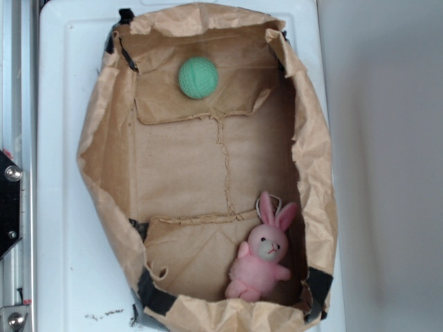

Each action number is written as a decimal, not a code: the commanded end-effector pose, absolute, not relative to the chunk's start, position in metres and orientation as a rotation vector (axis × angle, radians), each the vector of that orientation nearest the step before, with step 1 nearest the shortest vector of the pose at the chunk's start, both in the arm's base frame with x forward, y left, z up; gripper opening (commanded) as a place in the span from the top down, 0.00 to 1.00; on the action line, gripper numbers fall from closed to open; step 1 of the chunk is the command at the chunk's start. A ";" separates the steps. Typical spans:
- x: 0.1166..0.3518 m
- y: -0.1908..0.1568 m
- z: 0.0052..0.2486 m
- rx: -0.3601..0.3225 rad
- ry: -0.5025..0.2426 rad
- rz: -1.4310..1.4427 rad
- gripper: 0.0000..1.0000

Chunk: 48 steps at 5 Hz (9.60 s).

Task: Grab the green ball.

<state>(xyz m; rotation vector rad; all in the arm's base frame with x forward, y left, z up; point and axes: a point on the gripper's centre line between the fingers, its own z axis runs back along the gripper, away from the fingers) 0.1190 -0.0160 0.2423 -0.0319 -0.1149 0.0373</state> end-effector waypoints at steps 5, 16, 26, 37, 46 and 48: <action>0.195 -0.043 0.220 -0.010 -0.172 0.159 0.00; 0.288 0.026 0.145 -0.054 -0.227 1.115 0.00; 0.276 0.048 0.111 -0.032 -0.344 1.377 0.00; 0.287 0.082 0.095 0.169 -0.427 1.460 0.00; 0.299 0.116 0.067 0.256 -0.522 1.524 0.00; 0.294 0.116 0.064 0.287 -0.527 1.506 0.00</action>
